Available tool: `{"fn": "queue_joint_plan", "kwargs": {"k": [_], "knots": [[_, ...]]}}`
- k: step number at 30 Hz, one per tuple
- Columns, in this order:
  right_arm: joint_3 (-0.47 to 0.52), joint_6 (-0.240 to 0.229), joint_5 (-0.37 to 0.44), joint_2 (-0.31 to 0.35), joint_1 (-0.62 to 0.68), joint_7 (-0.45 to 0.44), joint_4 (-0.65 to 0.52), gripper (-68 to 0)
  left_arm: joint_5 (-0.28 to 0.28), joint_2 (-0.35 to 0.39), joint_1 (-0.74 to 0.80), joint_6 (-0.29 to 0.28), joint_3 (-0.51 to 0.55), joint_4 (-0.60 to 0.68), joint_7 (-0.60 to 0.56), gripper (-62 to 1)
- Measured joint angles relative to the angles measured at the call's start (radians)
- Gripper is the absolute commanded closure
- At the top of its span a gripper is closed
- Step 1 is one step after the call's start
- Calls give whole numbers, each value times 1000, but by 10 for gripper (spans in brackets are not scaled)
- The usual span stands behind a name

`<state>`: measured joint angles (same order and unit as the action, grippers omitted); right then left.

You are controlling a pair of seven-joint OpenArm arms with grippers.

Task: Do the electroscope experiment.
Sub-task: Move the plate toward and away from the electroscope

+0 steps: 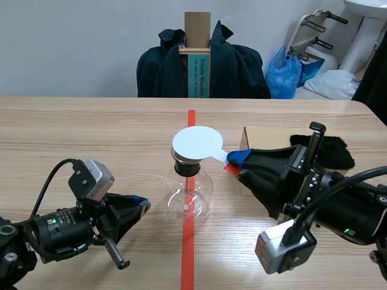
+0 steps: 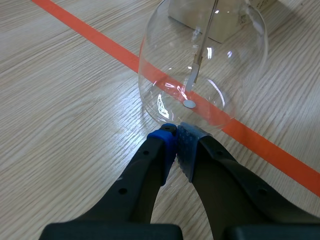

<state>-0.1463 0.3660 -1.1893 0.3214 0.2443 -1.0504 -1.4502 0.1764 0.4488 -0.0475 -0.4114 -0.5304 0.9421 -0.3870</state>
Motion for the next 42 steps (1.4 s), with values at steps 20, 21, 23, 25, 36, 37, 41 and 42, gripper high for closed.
{"fn": "queue_joint_plan", "kwargs": {"k": [20,21,23,25,36,37,41,42], "knots": [[0,-8,1,0,0,275,0,-8,0,0,0,0,0,0,0,-21],[0,-8,1,0,0,312,0,-8,0,0,0,0,0,0,0,-21],[0,-8,3,0,0,383,0,-8,0,0,0,0,0,0,0,-21],[0,-8,4,0,0,451,0,-8,0,0,0,0,0,0,0,-21],[121,-4,167,14,56,554,-43,-8,0,0,0,0,0,0,16,-21],[147,-4,187,20,69,555,-60,-8,0,0,0,0,0,0,16,-21],[245,-3,252,23,111,554,-129,-8,0,0,0,0,0,0,16,-21],[264,-3,267,23,121,554,-148,-8,0,0,0,0,0,0,16,-21]]}}
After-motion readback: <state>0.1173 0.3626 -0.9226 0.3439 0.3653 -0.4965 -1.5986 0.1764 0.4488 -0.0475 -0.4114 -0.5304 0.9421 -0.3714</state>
